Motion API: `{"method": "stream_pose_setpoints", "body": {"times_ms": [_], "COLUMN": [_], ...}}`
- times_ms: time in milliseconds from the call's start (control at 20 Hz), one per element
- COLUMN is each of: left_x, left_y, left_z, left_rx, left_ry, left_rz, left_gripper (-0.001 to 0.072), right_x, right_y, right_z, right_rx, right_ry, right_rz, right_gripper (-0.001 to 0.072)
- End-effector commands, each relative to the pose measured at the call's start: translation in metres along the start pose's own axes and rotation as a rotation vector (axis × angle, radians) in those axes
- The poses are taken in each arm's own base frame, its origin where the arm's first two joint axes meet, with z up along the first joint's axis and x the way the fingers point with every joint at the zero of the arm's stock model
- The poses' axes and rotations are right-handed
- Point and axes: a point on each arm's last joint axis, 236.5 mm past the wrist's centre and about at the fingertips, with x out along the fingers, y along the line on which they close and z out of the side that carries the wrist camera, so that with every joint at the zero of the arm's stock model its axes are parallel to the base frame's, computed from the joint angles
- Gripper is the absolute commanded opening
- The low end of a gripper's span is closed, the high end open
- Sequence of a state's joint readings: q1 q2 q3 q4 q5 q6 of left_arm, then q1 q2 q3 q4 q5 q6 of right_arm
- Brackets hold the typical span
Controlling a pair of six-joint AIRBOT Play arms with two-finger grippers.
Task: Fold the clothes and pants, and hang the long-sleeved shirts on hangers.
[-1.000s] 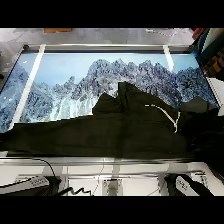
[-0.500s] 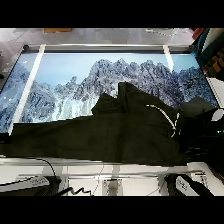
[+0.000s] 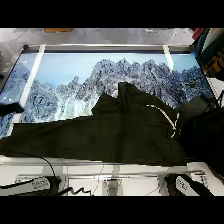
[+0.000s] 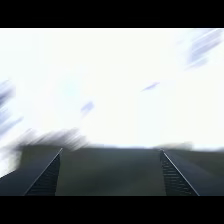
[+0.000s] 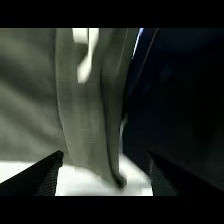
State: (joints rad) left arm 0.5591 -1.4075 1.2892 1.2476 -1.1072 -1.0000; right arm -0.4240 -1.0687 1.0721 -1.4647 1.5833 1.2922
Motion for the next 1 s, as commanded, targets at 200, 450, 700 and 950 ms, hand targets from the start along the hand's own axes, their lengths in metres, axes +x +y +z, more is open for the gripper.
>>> {"method": "stream_pose_setpoints", "body": {"times_ms": [200, 450, 700, 950], "left_x": [0.063, 0.121, 0.152, 0.162], "left_y": [-0.262, -0.339, -0.356, -0.369], "left_z": [0.012, -0.021, -0.052, -0.06], "left_rx": [0.074, 0.057, 0.119, 0.17], "left_ry": [0.098, 0.195, 0.266, 0.255], "left_rz": [-0.477, -0.581, -0.627, -0.623], "left_gripper": [0.0624, 0.0622, 0.0526, 0.0311], "right_x": [-0.039, -0.039, -0.039, -0.039], "right_y": [0.012, 0.011, 0.011, 0.011], "right_z": [0.081, 0.08, 0.08, 0.08], "right_rx": [0.026, 0.022, 0.022, 0.022], "right_ry": [-0.35, -0.347, -0.348, -0.348], "right_rz": [0.044, 0.036, 0.037, 0.037], "right_gripper": [0.0588, 0.0588, 0.0588, 0.0588]}}
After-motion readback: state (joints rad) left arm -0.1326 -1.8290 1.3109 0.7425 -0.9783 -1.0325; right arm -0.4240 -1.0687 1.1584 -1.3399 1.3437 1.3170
